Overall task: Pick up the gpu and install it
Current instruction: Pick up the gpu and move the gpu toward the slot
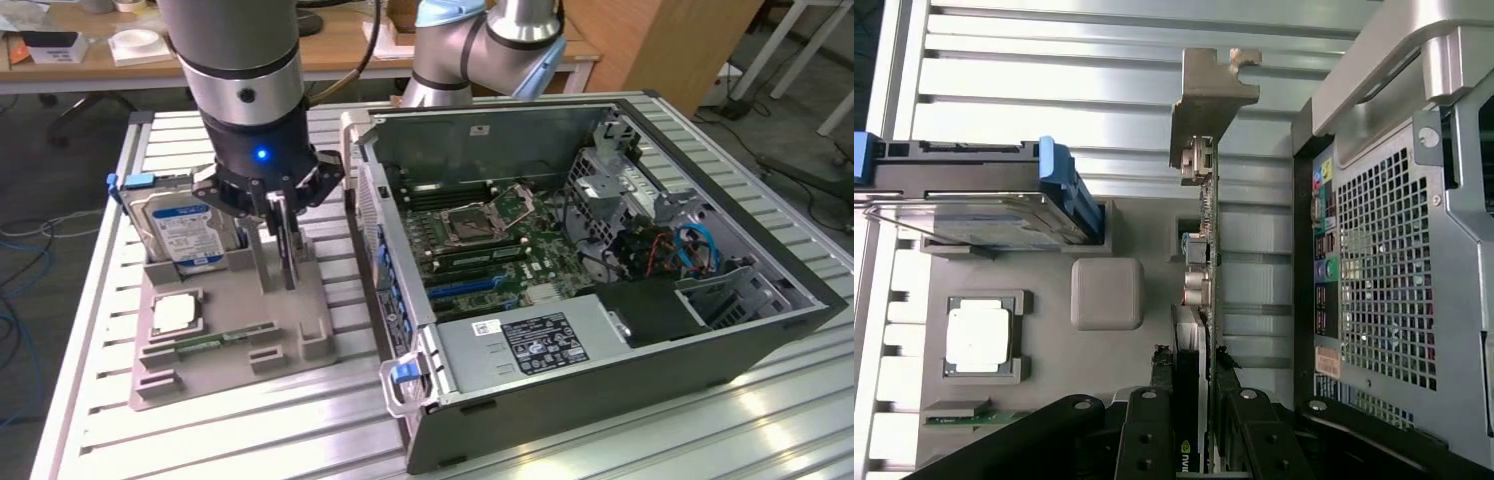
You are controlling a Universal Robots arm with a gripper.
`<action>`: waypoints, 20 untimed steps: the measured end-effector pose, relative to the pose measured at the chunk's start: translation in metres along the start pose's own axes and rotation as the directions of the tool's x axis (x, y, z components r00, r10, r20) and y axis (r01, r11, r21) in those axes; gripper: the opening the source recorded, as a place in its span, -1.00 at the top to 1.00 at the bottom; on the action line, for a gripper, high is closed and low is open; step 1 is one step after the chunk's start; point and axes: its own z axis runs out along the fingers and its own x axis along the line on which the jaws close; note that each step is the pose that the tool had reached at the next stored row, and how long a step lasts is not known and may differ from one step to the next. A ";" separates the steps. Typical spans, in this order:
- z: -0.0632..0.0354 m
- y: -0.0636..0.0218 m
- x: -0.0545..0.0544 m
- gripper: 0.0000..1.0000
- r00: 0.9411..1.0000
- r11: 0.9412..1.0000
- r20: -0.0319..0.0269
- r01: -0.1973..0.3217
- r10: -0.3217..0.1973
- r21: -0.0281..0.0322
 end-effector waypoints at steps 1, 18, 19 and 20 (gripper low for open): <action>0.0000 0.0000 0.000 0.47 1.000 1.000 0.000 0.000 0.000 0.000; -0.0165 0.0037 0.000 0.47 1.000 0.981 -0.005 0.004 -0.004 0.196; -0.0197 0.0044 -0.001 0.47 1.000 0.980 -0.005 0.005 -0.004 0.198; -0.0230 0.0051 -0.001 0.47 1.000 0.980 -0.005 0.005 -0.004 0.199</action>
